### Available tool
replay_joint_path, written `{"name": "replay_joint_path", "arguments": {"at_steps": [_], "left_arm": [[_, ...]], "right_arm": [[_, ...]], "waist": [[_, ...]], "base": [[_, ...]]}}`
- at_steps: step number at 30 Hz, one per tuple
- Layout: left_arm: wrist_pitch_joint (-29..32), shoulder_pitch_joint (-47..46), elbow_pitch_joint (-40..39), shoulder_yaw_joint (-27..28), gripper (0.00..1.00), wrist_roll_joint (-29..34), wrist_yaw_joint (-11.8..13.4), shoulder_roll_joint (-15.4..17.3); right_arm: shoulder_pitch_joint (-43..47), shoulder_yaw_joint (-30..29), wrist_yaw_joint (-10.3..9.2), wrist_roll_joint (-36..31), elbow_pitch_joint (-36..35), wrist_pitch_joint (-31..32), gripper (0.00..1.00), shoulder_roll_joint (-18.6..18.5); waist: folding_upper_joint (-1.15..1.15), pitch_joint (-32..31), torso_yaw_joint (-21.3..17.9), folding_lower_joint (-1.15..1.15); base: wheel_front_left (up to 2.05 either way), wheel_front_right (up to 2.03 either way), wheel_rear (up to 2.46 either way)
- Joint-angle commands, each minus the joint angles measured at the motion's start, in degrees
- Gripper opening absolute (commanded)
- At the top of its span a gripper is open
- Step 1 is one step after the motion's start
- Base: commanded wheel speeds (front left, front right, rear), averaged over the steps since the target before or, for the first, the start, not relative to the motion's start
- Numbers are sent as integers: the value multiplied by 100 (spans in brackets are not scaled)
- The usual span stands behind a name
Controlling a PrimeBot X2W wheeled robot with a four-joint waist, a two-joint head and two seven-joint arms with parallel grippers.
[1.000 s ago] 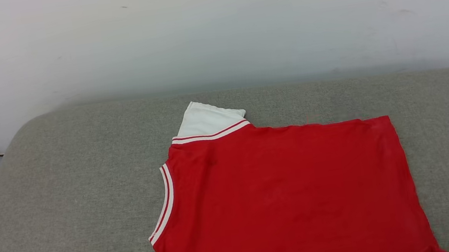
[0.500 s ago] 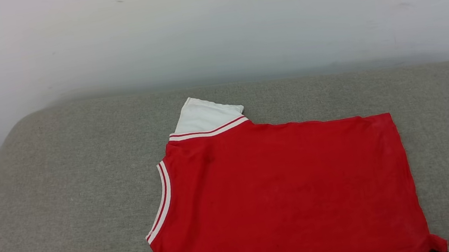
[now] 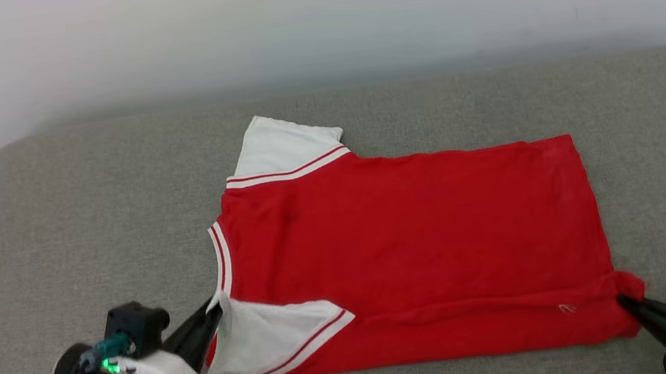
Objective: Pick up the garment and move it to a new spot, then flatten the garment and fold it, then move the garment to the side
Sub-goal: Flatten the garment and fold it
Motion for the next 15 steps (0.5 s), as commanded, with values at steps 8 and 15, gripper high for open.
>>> {"name": "replay_joint_path", "arguments": {"at_steps": [8,15], "left_arm": [[-112,-1093,735,-2,0,142,-330,-94],[-217,-1746,1400,-129,0,193,-452,-147]], "right_arm": [[-829,109,-7,106,228,181,0,144],[-1427,351,-7,114,515,223,0,253]], "waist": [[0,518,-184,-1],[0,845,-239,-1]], "base": [[0,0,0],[0,0,0]]}}
